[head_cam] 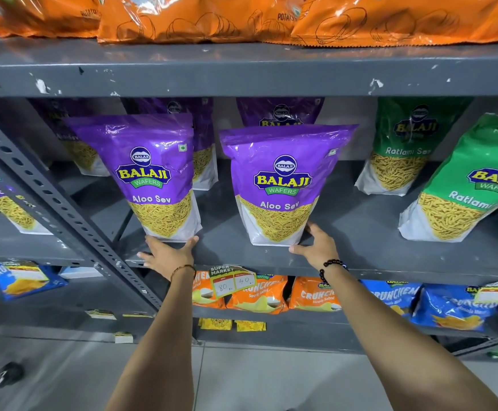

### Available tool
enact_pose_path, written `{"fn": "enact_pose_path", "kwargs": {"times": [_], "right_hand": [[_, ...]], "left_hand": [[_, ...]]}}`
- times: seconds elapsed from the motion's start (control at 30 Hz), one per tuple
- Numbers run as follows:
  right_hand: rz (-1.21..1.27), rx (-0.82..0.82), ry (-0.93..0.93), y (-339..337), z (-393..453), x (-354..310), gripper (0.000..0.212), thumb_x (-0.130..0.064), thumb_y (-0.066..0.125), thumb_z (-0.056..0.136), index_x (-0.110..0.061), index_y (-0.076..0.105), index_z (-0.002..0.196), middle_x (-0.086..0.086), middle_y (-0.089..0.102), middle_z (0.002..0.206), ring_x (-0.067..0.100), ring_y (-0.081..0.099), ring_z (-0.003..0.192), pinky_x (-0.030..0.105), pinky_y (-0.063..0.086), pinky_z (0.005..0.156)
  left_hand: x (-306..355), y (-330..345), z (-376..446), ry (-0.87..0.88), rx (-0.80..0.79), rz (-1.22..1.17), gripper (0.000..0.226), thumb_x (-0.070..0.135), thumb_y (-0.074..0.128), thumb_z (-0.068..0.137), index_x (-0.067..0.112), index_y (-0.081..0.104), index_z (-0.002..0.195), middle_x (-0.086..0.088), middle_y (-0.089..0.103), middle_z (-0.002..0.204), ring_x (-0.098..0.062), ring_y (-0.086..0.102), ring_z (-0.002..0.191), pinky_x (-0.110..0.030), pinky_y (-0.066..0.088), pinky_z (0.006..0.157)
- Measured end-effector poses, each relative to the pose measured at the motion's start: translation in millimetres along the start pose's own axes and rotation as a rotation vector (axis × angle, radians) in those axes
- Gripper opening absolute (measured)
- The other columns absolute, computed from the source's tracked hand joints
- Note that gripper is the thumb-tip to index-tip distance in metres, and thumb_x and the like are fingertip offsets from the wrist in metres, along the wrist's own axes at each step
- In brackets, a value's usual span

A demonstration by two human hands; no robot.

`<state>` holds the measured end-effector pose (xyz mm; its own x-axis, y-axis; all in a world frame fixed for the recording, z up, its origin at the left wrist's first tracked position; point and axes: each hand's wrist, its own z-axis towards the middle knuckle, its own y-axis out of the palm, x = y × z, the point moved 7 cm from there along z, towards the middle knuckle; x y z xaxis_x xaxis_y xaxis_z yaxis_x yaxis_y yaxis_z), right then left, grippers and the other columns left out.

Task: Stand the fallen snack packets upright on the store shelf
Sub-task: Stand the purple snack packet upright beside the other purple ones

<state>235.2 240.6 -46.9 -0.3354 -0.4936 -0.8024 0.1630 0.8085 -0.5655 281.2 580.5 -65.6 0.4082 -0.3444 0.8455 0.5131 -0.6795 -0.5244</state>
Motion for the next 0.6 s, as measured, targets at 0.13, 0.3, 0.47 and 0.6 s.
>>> {"fn": "enact_pose_path", "kwargs": {"times": [0.13,0.3,0.47,0.6], "right_hand": [[0.001,-0.001,0.002,-0.7,-0.7,-0.2,0.073,-0.02,0.079,0.069,-0.014,0.044,0.133,0.01,0.055,0.136,0.03,0.047,0.128,0.048,0.04,0.104],[0.039,0.008,0.001,0.5,-2.0,-3.7,0.073,-0.025,0.081,0.066,-0.016,0.046,0.128,0.009,0.059,0.128,0.03,0.052,0.121,0.046,0.044,0.101],[0.047,0.062,0.02,1.8,-0.2,-2.6,0.071,-0.026,0.082,0.064,-0.013,0.048,0.125,0.01,0.062,0.124,0.031,0.054,0.118,0.043,0.047,0.096],[0.062,0.081,0.023,3.0,1.6,-1.1,0.068,-0.025,0.082,0.064,-0.012,0.05,0.122,0.011,0.063,0.122,0.031,0.056,0.115,0.042,0.048,0.095]], "left_hand": [[-1.9,0.0,1.4,-0.003,-0.014,-0.007,0.108,0.034,0.082,0.063,0.009,0.018,0.145,-0.015,0.019,0.156,-0.037,-0.003,0.145,-0.055,0.01,0.119],[-1.8,-1.1,0.6,-0.003,-0.023,0.0,0.107,0.035,0.082,0.063,0.01,0.018,0.145,-0.016,0.018,0.156,-0.039,-0.002,0.145,-0.056,0.011,0.118],[-1.0,-2.4,-0.1,-0.008,-0.023,0.01,0.106,0.035,0.083,0.063,0.009,0.019,0.144,-0.017,0.02,0.155,-0.039,-0.001,0.145,-0.055,0.011,0.119],[0.3,-2.9,-1.3,-0.006,-0.015,0.002,0.106,0.034,0.083,0.063,0.009,0.02,0.144,-0.016,0.021,0.155,-0.038,-0.001,0.145,-0.053,0.009,0.119]]}}
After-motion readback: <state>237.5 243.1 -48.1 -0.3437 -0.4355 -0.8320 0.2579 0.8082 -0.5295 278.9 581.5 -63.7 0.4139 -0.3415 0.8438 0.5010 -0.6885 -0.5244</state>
